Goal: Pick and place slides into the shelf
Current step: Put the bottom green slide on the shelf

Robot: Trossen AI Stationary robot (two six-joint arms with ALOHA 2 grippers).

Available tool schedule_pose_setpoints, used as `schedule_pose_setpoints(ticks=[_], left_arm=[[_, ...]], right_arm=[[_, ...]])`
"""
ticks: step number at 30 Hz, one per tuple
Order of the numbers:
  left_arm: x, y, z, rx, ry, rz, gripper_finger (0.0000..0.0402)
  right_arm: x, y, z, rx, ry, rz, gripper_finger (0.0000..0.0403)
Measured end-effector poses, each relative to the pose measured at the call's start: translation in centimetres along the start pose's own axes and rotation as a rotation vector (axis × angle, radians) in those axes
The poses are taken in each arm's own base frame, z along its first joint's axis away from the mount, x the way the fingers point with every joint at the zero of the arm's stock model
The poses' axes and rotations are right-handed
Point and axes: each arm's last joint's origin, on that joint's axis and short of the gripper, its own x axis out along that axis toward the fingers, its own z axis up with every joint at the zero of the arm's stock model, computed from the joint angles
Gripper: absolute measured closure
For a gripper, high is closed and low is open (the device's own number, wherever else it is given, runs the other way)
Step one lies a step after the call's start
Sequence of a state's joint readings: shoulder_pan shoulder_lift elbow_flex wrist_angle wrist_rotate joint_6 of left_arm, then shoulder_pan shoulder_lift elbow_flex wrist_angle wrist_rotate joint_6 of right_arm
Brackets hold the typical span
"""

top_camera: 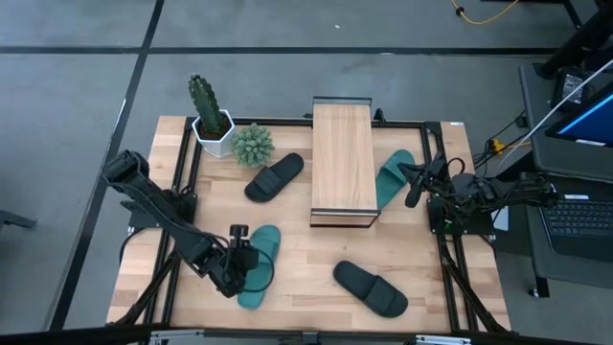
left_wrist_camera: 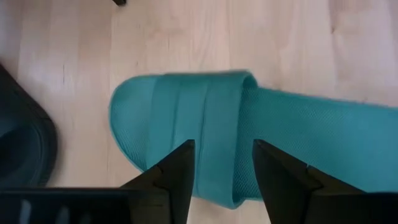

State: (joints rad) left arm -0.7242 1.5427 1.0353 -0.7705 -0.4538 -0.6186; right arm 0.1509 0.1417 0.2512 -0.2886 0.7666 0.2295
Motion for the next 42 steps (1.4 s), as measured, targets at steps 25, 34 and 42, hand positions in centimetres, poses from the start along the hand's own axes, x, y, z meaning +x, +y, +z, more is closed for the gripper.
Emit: schedule_pose_setpoints(ticks=[25,34,42], left_arm=[[3.4,-1.1,-0.7,0.065,0.034,0.156,0.025],[3.4,-1.1,-0.6,0.062,0.032,0.157,0.0254],[3.4,-1.2,-0.7,0.061,0.039,0.145,0.0324]], right_arm=[[0.0,-0.1,-0.3,0.007,0.023,-0.006,0.0379],[0.0,-0.1,-0.3,0.006,0.023,-0.006,0.0379],[0.0,-0.1,-0.3,0.006,0.023,-0.005,0.0379]])
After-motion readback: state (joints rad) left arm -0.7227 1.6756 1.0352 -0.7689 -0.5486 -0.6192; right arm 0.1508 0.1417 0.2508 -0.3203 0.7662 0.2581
